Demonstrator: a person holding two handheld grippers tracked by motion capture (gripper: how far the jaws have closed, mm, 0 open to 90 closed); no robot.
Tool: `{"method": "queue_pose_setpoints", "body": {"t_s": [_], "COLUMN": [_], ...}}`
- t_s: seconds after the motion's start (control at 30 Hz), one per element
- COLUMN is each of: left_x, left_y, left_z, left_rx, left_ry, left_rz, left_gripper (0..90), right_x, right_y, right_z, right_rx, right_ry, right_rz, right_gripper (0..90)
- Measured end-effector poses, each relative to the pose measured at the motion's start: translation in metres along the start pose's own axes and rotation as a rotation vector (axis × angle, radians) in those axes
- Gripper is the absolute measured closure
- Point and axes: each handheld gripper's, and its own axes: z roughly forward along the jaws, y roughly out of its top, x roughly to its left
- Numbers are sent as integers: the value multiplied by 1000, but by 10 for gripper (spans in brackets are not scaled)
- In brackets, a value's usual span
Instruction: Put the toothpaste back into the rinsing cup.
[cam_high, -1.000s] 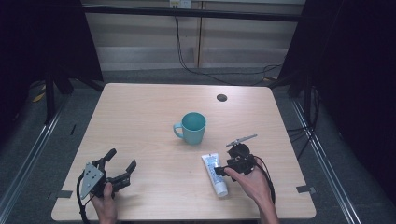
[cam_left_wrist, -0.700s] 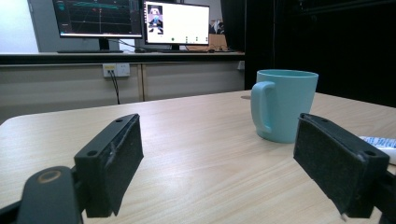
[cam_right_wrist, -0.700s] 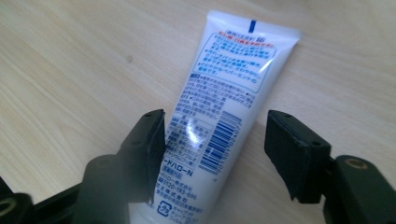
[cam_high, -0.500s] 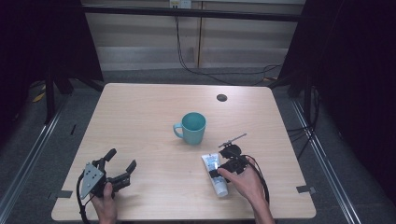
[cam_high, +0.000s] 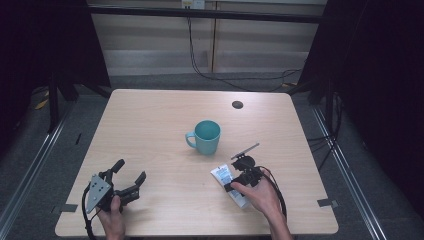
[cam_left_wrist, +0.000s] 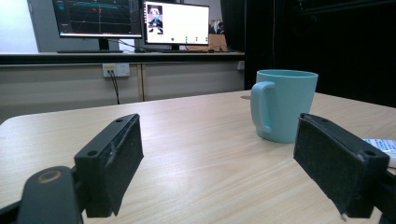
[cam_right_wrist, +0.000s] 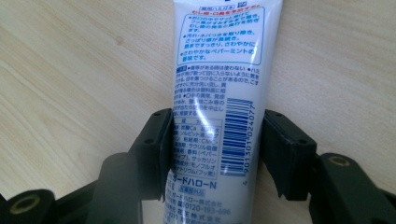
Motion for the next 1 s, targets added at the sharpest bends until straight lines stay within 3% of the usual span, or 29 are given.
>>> {"method": "queue_pose_setpoints", "body": {"t_s": [0.17,0.6,0.83,1.0], "left_x": [0,0,-1,-1], "left_y": [0,0,0,0], "left_z": [0,0,0,0], "left_rx": [1,0,-3,-3], "left_ry": [-1,2,0,0], "left_rz": [1,3,-11,-11], "left_gripper": [156,156,156,156], "right_x": [3,7,-1,-3], "right_y": [2,6,1,0], "right_z": [0,2,-1,-3], "right_rx": [15,50,11,3], "right_ry": [-15,-46,3,18], "right_rz": [-6,-83,-72,-77], "right_gripper": [463,478,608,648]}}
